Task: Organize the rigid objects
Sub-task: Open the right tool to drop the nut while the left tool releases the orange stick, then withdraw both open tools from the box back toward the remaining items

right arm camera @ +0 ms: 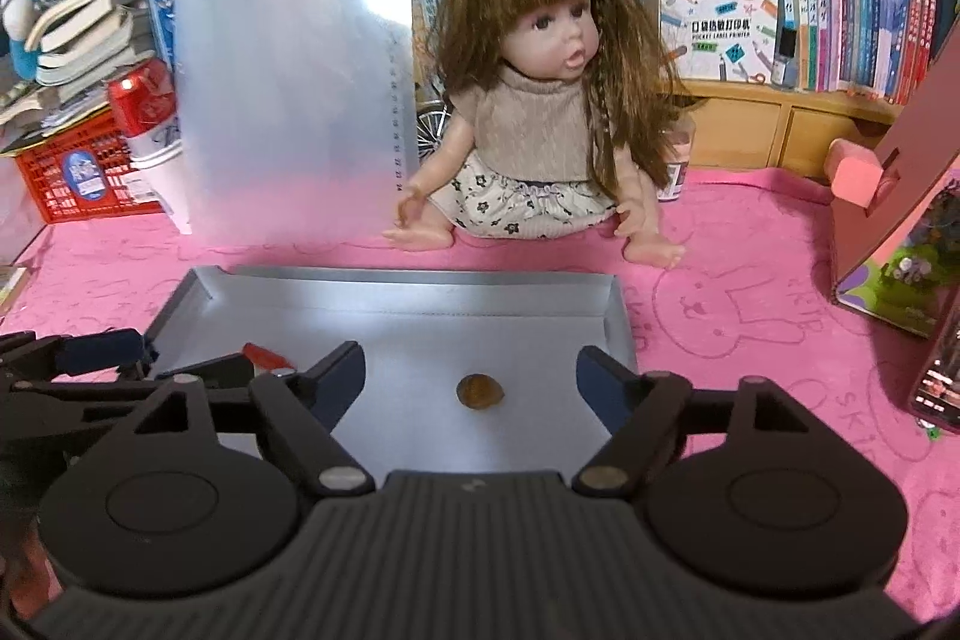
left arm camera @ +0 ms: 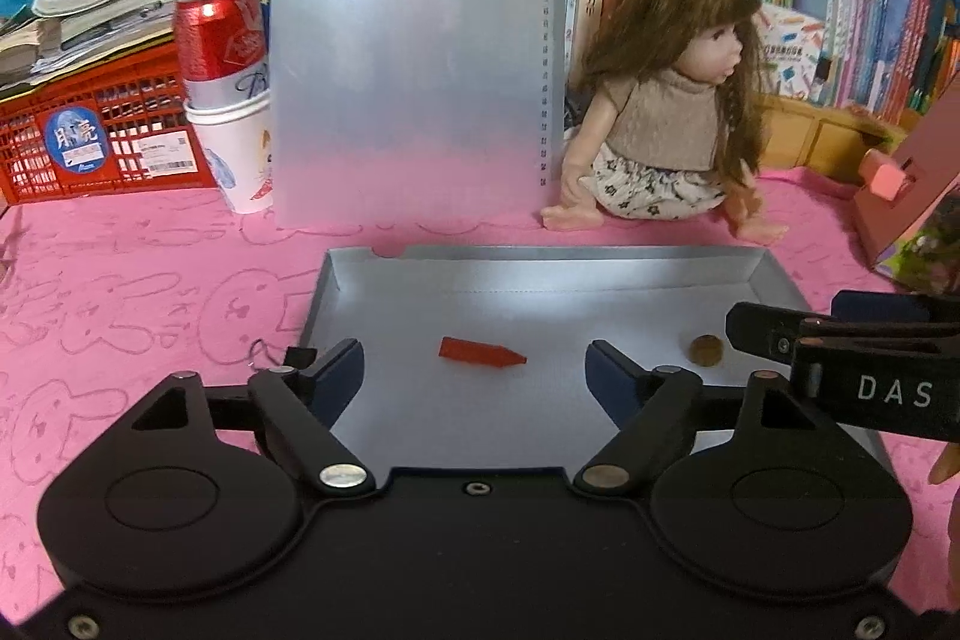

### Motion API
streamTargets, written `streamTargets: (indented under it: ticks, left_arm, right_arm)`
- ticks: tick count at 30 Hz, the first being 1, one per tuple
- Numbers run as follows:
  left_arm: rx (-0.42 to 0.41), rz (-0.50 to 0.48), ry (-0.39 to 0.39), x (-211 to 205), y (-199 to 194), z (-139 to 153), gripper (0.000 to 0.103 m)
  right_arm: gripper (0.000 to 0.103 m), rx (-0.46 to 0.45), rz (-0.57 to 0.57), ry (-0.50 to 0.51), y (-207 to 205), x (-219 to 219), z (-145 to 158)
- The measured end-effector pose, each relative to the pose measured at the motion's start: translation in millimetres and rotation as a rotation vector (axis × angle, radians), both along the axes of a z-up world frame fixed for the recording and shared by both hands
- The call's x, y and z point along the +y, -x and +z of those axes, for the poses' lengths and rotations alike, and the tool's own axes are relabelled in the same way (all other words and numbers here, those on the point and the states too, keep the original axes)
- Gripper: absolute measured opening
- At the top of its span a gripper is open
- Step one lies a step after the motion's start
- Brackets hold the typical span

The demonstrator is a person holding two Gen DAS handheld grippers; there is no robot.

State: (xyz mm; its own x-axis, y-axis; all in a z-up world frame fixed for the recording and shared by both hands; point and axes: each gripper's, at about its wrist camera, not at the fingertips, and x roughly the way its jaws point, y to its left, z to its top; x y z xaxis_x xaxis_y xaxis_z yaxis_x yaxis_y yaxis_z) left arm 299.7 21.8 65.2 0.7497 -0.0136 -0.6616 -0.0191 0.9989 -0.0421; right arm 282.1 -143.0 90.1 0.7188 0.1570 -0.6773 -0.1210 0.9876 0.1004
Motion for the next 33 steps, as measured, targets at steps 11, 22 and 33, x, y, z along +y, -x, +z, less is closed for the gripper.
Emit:
streamTargets:
  ticks: [11, 22, 33]
  left_arm:
    - [-0.031, -0.040, 0.062, 8, 58, 15, 0.081]
    - [-0.107, -0.091, 0.054, 6, 119, 23, 0.082]
    - [-0.189, -0.131, 0.025, 11, 186, 17, 0.087]
  right_arm:
    - [0.090, -0.063, 0.056, 0.009, 52, 0, 20]
    - [0.096, -0.136, 0.104, -0.008, 108, -4, 30]
    - [0.103, -0.248, 0.119, -0.008, 162, -8, 28]
